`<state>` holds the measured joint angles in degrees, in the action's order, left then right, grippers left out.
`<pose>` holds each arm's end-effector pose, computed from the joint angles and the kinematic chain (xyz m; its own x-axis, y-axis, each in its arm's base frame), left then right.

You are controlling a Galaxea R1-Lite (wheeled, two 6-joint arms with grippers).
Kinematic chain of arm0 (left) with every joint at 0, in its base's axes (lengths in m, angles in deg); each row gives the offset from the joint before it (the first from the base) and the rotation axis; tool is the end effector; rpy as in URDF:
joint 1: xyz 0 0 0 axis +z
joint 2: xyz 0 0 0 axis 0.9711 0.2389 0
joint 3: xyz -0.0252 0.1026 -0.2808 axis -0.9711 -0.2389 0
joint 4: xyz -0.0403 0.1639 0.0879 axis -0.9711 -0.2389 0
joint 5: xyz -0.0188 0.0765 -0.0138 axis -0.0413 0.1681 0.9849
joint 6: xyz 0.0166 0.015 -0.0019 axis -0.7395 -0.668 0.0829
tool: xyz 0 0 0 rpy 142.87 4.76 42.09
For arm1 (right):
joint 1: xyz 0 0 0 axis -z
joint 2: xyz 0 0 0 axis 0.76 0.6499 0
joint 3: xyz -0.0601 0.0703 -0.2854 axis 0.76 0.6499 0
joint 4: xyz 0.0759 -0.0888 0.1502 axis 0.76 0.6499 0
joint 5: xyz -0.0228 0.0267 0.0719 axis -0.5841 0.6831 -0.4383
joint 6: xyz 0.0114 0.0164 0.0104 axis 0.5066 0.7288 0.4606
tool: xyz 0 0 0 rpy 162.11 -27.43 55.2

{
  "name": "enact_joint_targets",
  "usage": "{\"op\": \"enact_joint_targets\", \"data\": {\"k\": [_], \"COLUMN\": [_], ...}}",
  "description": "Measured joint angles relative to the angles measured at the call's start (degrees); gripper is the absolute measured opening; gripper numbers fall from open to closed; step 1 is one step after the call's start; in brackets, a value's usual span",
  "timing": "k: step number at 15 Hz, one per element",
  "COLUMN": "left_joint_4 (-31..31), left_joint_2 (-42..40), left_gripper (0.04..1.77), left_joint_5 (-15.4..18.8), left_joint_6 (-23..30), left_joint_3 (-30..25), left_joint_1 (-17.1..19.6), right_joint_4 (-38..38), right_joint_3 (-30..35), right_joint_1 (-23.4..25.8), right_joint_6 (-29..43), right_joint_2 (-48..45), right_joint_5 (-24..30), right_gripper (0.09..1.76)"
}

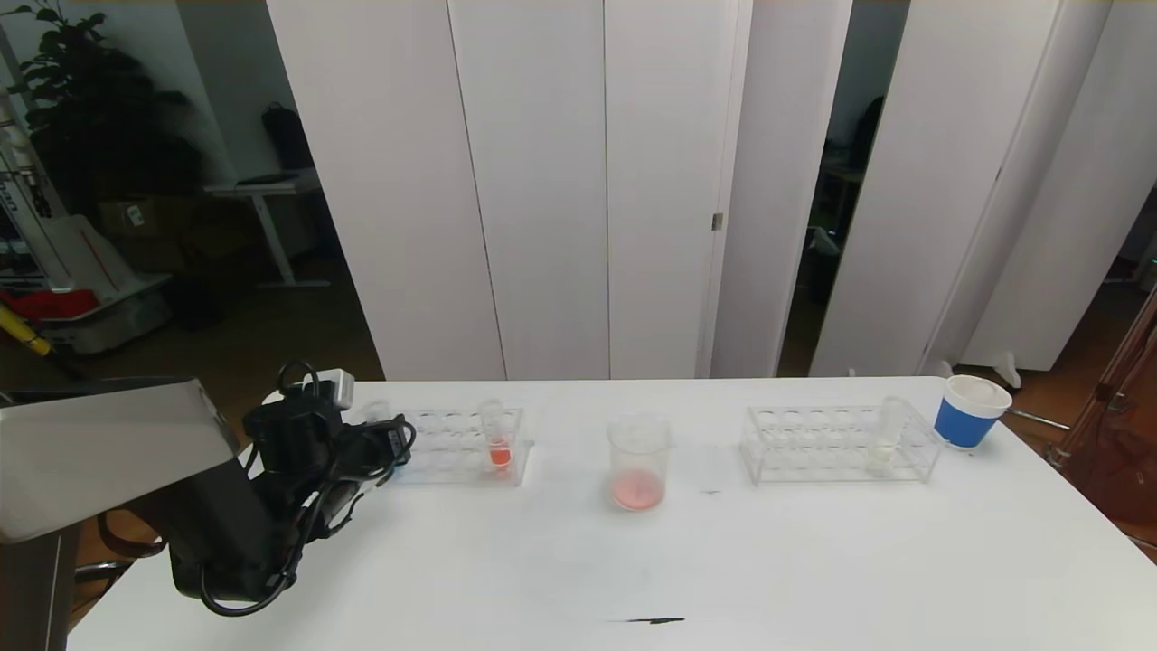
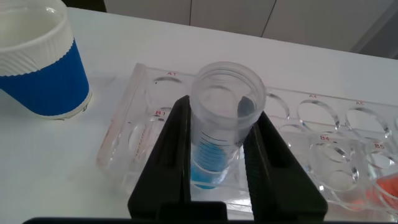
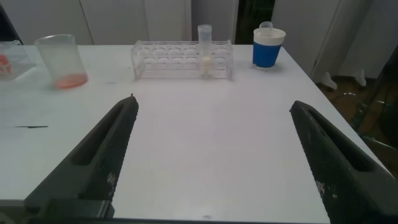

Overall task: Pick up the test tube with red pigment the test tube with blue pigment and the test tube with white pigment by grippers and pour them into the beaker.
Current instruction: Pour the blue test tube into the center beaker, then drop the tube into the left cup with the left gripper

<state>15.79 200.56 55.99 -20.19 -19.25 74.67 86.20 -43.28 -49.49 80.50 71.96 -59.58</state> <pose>0.3701 -0.0076 0.0254 0.9679 0.0682 -0.2417 -0.0984 0.9884 -0.1153 -0.0229 -0.0002 0.0773 0.9998 -0.0067 0.0195 0.0060 0.9992 0.0386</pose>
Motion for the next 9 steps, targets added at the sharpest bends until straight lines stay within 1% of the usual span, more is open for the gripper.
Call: {"op": "enact_joint_targets", "data": {"k": [9], "left_joint_4": [-0.1], "left_joint_2": [0.0], "left_gripper": [0.58], "left_joint_5": [0.1], "left_joint_6": [-0.1], "left_joint_3": [0.0], "left_joint_1": [-0.1], "right_joint_4": [0.0], "right_joint_3": [0.0], "right_joint_1": [0.0], "right_joint_6": [0.0], "right_joint_2": [0.0], "right_joint_5": [0.0], "right_gripper": [1.75]}}
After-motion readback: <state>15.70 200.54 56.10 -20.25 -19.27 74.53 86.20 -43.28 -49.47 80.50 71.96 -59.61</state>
